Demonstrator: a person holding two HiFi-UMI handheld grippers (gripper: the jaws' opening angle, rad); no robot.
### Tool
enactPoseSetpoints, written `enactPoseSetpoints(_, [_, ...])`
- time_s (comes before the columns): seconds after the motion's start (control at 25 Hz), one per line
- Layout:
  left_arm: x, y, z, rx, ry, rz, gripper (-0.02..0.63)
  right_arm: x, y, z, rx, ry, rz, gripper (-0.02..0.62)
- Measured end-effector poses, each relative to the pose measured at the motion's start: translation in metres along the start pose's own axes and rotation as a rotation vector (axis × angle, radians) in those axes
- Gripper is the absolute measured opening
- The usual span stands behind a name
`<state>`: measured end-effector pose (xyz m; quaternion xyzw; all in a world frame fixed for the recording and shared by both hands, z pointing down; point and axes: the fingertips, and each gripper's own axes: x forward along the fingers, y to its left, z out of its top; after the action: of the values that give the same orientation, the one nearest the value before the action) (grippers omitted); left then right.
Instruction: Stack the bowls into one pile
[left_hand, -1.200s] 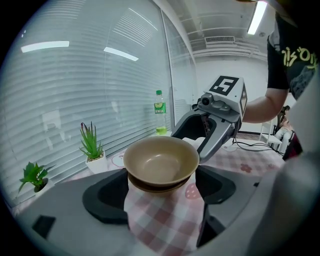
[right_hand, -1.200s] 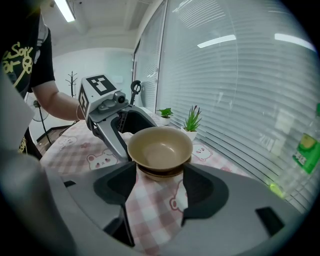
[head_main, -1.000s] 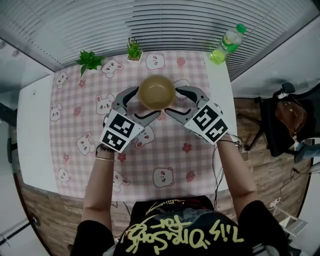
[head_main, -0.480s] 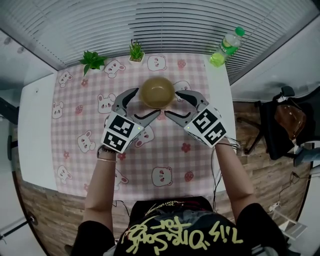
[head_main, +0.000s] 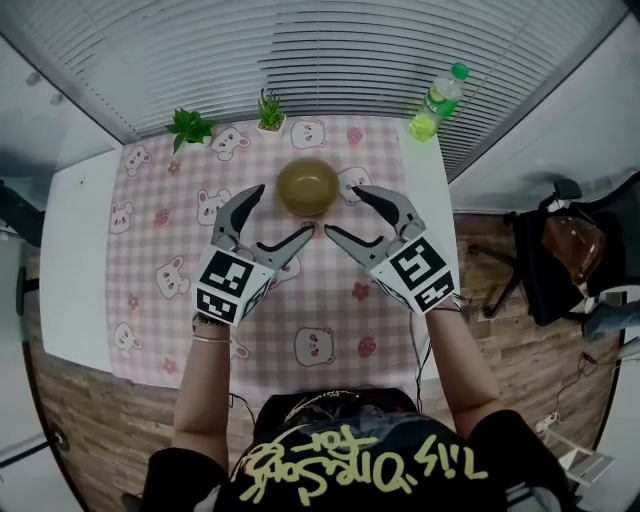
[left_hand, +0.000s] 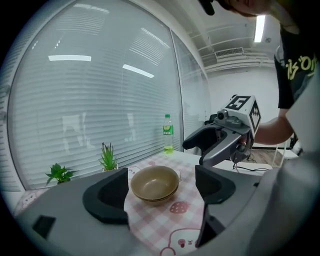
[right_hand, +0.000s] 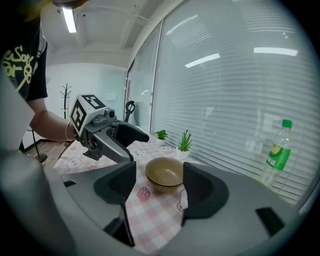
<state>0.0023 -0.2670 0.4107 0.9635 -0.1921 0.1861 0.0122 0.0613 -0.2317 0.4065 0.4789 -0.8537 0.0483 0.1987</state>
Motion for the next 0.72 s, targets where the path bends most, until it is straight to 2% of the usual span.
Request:
enactPoseSetpoints(0.36, [-0.048, -0.016, 0.050, -0.017, -0.133, 0.090, 0.417, -0.055, 0.009, 0.053, 0.024, -0.196, -0.046, 0.296])
enactPoseSetpoints(0.52, [-0.068, -0.032, 0.074, -0.028, -0.203, 0.106, 0.379, -0.080, 0.016, 0.076, 0.004, -0.269, -0.050, 0.295])
enactPoseSetpoints(0.56, [-0.073, -0.036, 0.081, -0.031, -0.220, 0.109, 0.376, -0.086, 0.017, 0.081, -0.005, -0.286, -0.053, 0.281])
enactPoseSetpoints(0.64, [-0.080, -0.043, 0.089, -0.034, -0.239, 0.118, 0.356, -0.098, 0.019, 0.090, -0.018, -0.322, -0.065, 0.204])
enactPoseSetpoints(0.72, [-0.087, -0.048, 0.095, -0.037, -0.255, 0.142, 0.326, -0.108, 0.021, 0.096, -0.014, -0.348, -0.066, 0.177])
